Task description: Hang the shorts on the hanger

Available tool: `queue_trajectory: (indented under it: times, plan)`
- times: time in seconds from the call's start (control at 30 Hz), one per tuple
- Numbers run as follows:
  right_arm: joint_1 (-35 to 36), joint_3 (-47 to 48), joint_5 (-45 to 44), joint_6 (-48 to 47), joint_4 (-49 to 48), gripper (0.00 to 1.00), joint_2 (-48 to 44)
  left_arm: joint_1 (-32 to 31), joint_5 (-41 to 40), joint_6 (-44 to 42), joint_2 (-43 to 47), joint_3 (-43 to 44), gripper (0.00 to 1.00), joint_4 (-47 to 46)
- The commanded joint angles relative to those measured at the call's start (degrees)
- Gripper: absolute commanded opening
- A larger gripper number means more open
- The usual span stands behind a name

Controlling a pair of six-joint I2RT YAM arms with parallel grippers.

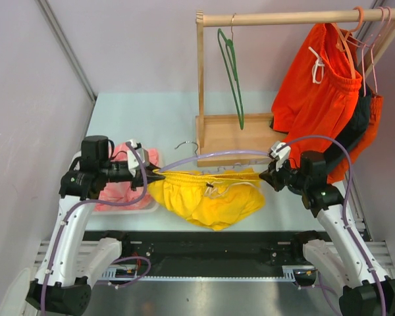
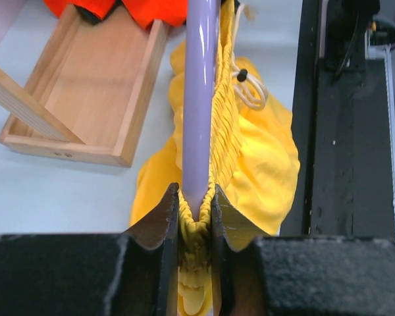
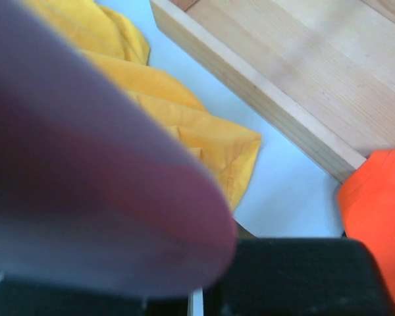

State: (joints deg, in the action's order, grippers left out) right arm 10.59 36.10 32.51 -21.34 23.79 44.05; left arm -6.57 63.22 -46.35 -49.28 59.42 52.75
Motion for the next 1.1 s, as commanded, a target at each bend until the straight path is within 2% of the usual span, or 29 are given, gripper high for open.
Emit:
queue_trajectory:
  times: [0.0,0.07,0.17,0.27,0.43,0.57,0.63,0.7,0.73,0.8,0.83,0.87,0.93,0.97,1.07]
  plan:
    - [-0.2,1.0,-5.5,-1.4,1.0,0.00,0.5,-2.4,3.8,18.1,3.9,2.7,0.00,-19.2]
    - [0.1,1.1,-5.3,-0.1,0.4,0.00,1.0,-3.2,3.4,26.1,4.7,1.4,0.00,-26.7]
    - [0.0,1.0,-3.2,0.9,-0.5,0.00,1.1,-3.5,2.3,32.9,5.7,0.0,0.00,-33.6]
    - [0.0,1.0,-4.1,3.7,-2.5,0.00,-0.3,-3.7,0.1,33.2,6.1,-0.9,0.00,-33.2]
    - [-2.8,1.1,-3.5,8.6,-3.9,0.00,-7.8,-3.7,-1.8,25.6,6.6,-1.6,0.00,-24.3]
    - [-4.6,2.1,-2.6,12.6,-3.5,0.00,-10.0,-3.6,-2.3,10.4,6.4,-2.3,0.00,-13.0]
    - [-5.8,2.6,-1.9,13.9,-2.7,0.00,-10.0,-3.5,-3.4,5.7,6.2,-2.6,0.00,-7.7]
    - [-6.6,2.8,-1.1,15.1,-2.4,0.00,-9.7,-2.9,-3.1,4.3,6.2,-3.1,0.00,-6.8]
    - [-6.9,2.8,-1.0,15.2,-2.1,0.00,-9.3,-1.6,-2.3,5.6,6.3,-3.3,0.00,-9.1]
    - [-7.0,2.8,-1.6,15.3,-1.6,0.00,-7.6,-0.2,0.8,14.8,7.2,-4.0,0.00,-14.1]
    - [-7.0,2.8,-1.8,15.3,-1.1,0.00,-6.8,0.6,1.5,19.1,7.6,-4.8,0.00,-22.0]
    - [-7.2,2.8,-2.1,15.3,-0.9,0.00,-5.0,0.7,2.7,27.3,8.3,-5.2,0.00,-25.8]
    - [-7.6,2.8,-1.9,15.5,-1.1,0.00,-3.5,0.7,3.7,35.1,9.7,-5.7,0.00,-34.5]
    - [-7.9,2.8,-1.5,15.5,-1.5,0.00,-2.6,0.7,3.9,42.2,9.7,-5.7,0.00,-41.7]
    - [-8.3,2.8,0.0,17.4,-3.7,0.00,0.3,0.7,5.5,51.9,8.8,-4.6,0.00,-50.6]
